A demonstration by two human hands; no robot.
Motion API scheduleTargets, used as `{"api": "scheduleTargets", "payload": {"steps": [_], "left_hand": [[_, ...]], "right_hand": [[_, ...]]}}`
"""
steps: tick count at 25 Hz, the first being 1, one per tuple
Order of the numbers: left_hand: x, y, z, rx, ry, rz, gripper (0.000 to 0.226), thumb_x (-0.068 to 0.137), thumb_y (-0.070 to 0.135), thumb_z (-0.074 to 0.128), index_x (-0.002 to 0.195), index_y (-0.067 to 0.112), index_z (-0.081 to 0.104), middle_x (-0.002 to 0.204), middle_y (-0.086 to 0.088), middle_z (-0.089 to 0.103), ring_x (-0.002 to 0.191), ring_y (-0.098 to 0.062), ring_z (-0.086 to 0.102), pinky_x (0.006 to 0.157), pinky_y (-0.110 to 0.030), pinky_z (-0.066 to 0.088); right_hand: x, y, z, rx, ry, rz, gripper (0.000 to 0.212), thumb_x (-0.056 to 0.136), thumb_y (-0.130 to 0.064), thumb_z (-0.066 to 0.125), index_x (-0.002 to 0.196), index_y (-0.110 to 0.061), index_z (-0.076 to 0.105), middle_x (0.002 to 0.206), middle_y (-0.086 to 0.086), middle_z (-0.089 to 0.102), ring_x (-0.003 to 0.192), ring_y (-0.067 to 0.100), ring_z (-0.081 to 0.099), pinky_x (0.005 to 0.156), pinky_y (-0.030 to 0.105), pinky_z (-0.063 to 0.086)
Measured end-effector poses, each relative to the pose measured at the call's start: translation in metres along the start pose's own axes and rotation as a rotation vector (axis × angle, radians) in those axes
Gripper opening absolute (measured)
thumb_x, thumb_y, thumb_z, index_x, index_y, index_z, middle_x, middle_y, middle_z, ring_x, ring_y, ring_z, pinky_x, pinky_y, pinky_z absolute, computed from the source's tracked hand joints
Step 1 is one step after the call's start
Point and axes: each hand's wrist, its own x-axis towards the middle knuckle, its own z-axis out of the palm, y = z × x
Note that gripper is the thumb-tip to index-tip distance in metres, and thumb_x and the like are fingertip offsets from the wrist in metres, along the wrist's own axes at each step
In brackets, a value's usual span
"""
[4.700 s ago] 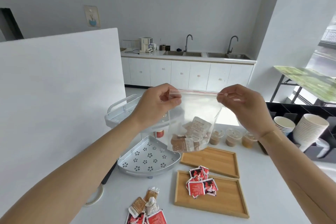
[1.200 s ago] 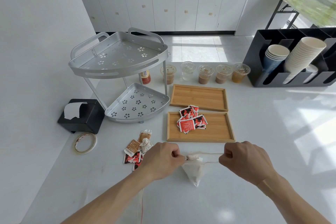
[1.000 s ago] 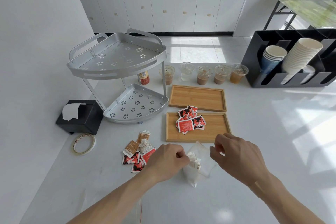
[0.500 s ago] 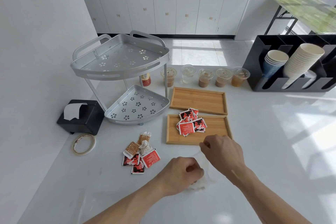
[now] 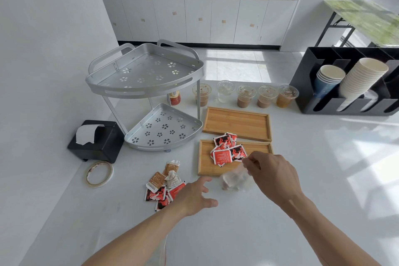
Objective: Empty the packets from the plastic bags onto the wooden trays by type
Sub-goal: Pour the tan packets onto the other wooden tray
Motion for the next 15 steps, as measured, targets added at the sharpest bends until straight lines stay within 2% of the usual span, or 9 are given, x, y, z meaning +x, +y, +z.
{"api": "scheduleTargets", "payload": {"steps": [3,5,7,11,15], "left_hand": [[0.011,0.007,0.000,0.028,0.105,0.061,0.050,0.084,0.047,0.066,0.131,0.037,0.051,0.117,0.007,0.066,0.099,-0.015,0.067,0.085,-0.031,0.054],[0.016,0.011,-0.003,0.047,0.185,0.105,0.025,0.088,0.037,0.063,0.112,0.031,0.066,0.103,0.006,0.072,0.094,-0.015,0.067,0.077,-0.026,0.050],[0.019,0.014,-0.008,0.044,0.228,0.131,0.012,0.089,0.028,0.063,0.095,0.027,0.072,0.091,0.005,0.074,0.086,-0.016,0.067,0.070,-0.025,0.046],[0.025,0.027,-0.034,0.139,0.310,0.158,0.014,0.093,0.028,0.059,0.100,0.025,0.071,0.094,0.001,0.074,0.088,-0.022,0.067,0.069,-0.030,0.047],[0.043,0.061,-0.080,0.292,0.463,0.211,0.017,0.095,0.031,0.055,0.101,0.027,0.070,0.102,0.004,0.073,0.093,-0.020,0.066,0.072,-0.032,0.052]], "right_hand": [[0.011,0.002,-0.008,0.007,0.002,-0.018,0.034,0.095,-0.043,0.045,0.078,-0.020,0.063,0.073,-0.006,0.071,0.072,0.019,0.064,0.064,0.036,0.055],[0.016,0.002,-0.012,0.013,-0.001,-0.031,0.033,0.094,-0.043,0.046,0.079,-0.021,0.064,0.072,-0.007,0.072,0.074,0.019,0.065,0.064,0.036,0.055],[0.021,0.003,-0.017,0.032,-0.008,-0.026,0.030,0.094,-0.042,0.048,0.079,-0.022,0.065,0.073,-0.007,0.072,0.075,0.019,0.065,0.065,0.035,0.054],[0.046,0.017,-0.033,0.030,-0.045,0.043,0.025,0.095,-0.036,0.049,0.081,-0.025,0.067,0.075,-0.010,0.071,0.078,0.021,0.064,0.065,0.034,0.051],[0.090,0.048,-0.041,0.195,-0.165,0.135,0.024,0.098,-0.020,0.044,0.089,-0.022,0.067,0.086,-0.007,0.069,0.087,0.022,0.063,0.076,0.037,0.052]]}}
